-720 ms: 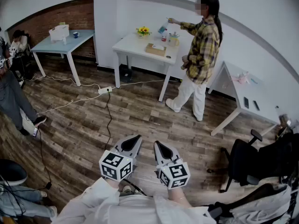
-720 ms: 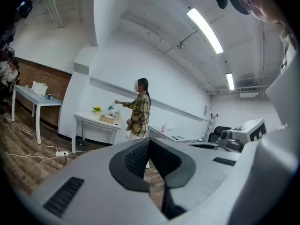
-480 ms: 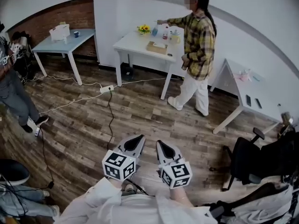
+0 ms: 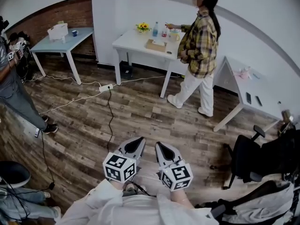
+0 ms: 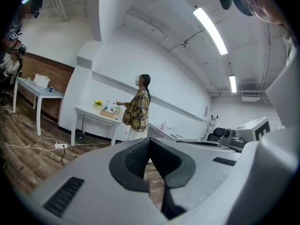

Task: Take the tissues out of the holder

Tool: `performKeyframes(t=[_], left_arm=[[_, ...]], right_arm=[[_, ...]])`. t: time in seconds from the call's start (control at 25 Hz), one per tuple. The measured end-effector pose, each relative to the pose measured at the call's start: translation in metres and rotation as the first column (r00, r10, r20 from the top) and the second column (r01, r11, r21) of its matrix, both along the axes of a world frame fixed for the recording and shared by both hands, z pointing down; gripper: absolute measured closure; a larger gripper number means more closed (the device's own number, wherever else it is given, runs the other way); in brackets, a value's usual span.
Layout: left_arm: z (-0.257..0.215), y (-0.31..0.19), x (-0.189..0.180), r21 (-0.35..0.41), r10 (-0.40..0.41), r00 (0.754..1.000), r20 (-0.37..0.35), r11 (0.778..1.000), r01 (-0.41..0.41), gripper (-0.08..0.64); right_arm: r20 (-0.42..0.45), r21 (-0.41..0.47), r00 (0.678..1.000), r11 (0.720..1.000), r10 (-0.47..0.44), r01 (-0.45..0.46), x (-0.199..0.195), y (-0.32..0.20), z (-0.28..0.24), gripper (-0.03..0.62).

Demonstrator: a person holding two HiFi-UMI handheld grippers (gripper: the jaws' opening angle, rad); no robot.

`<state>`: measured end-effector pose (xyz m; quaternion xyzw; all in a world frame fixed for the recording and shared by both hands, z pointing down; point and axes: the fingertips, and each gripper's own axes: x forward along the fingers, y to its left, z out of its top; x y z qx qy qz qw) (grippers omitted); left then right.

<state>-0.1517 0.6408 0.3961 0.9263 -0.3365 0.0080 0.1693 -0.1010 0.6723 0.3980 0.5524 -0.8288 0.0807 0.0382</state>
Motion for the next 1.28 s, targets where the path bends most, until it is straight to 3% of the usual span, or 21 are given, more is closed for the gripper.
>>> performKeyframes(t=[0.8, 1.04, 1.28], left_arm=[[0.018, -0.008, 0.031, -0.047, -0.012, 1.0, -0.007, 0.999, 0.012, 0.543], [0.03, -0.045, 0.035, -0.074, -0.011, 1.0, -0.008, 0.997, 0.01, 0.543], [0.03, -0.126, 0.044, -0.087, 0.008, 1.0, -0.021, 0.996, -0.01, 0.543]], right_arm=[[0.011, -0.028, 1.0, 0.999, -0.023, 0.023, 0.03, -0.013, 0.013, 0.581], [0.019, -0.064, 1.0, 0.998, -0.016, 0.017, 0.038, -0.05, 0.028, 0.581], [0.012, -0.048, 1.0, 0.999, 0.001, -0.001, 0.049, -0.129, 0.025, 0.581]])
